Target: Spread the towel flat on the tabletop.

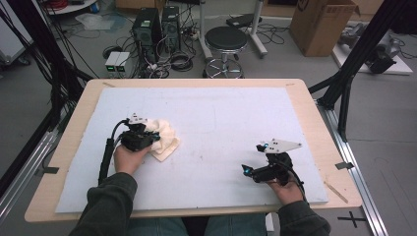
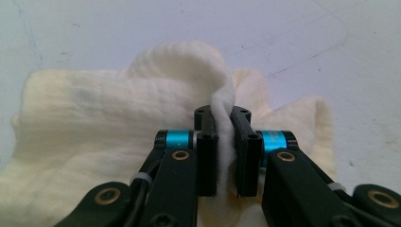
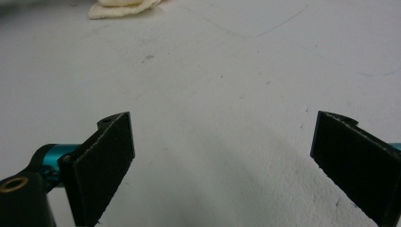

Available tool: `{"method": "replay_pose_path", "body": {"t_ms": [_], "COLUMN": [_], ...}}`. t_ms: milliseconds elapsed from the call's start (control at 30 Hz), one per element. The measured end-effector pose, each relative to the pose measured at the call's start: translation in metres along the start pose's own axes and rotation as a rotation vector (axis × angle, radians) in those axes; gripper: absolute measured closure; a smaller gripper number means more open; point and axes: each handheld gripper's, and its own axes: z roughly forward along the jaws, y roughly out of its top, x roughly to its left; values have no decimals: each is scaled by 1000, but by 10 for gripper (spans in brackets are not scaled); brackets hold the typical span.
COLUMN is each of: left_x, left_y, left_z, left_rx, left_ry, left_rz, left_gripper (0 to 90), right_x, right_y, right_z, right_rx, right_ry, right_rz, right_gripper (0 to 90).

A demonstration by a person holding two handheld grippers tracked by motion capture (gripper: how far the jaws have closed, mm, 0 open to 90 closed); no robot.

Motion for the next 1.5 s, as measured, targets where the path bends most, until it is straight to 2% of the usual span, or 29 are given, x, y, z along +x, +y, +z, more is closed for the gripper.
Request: {"method": "replay_pose_path", "body": {"t_ms": [233, 567, 667, 833, 933, 1200, 1333, 1467, 1500], "left_x": [-11, -27, -33, -50, -61, -93, -101, -104, -104], "left_y": [6, 11, 15, 24, 30, 43, 46, 46, 46], "left_z": [-10, -11, -12, -13, -12, 1, 13, 26, 34], "left_rx": [-50, -59, -68, -84, -88, -82, -77, -61, -55], "left_ry": [-54, -99, -116, -149, -180, -249, -269, -271, -267], "left_rz": [1, 7, 7, 32, 36, 57, 31, 6, 2], "left_gripper": [817, 818, 817, 817, 817, 817, 817, 816, 815], "right_x": [2, 3, 4, 2, 3, 4, 3, 3, 3], "right_y": [1, 2, 2, 2, 2, 3, 3, 3, 3], "right_z": [1, 3, 3, 2, 1, 2, 1, 1, 1], "right_rx": [9, 10, 11, 3, 1, -2, -6, -7, -8], "right_ry": [-1, 0, 2, -2, 2, 5, 5, 7, 8], "right_rz": [-10, -15, -15, -18, -19, -22, -18, -20, -18], "right_gripper": [63, 63, 63, 63, 63, 63, 63, 62, 63]}}
